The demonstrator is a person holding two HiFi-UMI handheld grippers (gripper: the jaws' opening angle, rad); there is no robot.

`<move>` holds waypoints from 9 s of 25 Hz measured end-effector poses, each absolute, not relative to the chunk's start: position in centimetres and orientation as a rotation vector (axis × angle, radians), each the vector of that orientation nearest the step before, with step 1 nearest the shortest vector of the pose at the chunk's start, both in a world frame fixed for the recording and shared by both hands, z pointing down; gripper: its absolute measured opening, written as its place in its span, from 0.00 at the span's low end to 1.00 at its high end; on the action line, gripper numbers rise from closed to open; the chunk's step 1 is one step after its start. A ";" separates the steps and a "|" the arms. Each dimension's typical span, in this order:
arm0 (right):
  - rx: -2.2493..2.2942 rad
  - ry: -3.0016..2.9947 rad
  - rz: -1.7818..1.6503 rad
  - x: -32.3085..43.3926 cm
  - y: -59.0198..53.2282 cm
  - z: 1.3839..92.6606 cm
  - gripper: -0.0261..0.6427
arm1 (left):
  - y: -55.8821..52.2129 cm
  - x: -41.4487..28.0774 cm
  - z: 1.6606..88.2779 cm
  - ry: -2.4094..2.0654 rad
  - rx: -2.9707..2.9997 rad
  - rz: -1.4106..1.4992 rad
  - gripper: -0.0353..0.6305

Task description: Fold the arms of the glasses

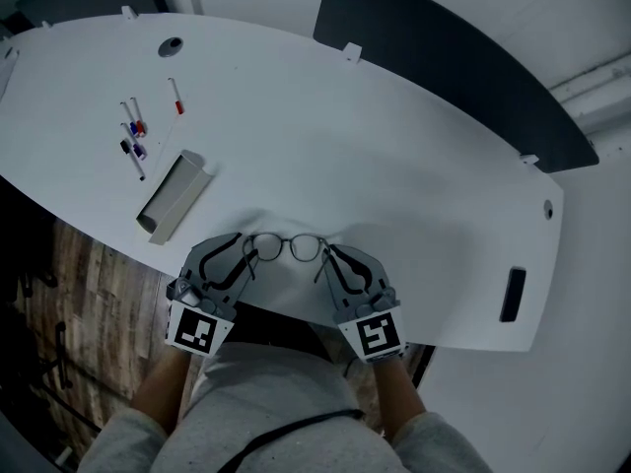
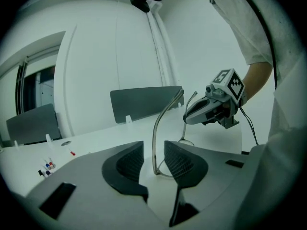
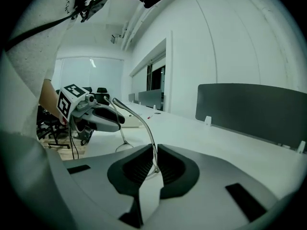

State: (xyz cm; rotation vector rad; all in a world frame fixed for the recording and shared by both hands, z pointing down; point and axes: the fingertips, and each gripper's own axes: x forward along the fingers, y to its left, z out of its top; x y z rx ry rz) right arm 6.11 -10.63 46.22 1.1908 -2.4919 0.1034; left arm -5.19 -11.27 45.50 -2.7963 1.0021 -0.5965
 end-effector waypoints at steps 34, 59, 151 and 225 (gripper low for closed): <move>0.566 -2.046 -0.624 -1.7 -11.2 49.6 0.09 | -12.1 -8.7 45.8 1.260 -2.933 -0.383 0.10; 0.467 -2.024 -0.631 -2.6 -11.0 51.4 0.08 | -12.4 -8.7 45.9 1.169 -2.901 -0.446 0.10; 0.880 -2.357 0.129 4.0 -11.2 51.8 0.12 | -11.6 -2.0 50.7 0.706 -2.372 -1.066 0.09; 0.731 -2.278 0.183 1.3 -11.0 52.6 0.09 | -9.7 -3.7 50.9 0.437 -2.304 -0.997 0.19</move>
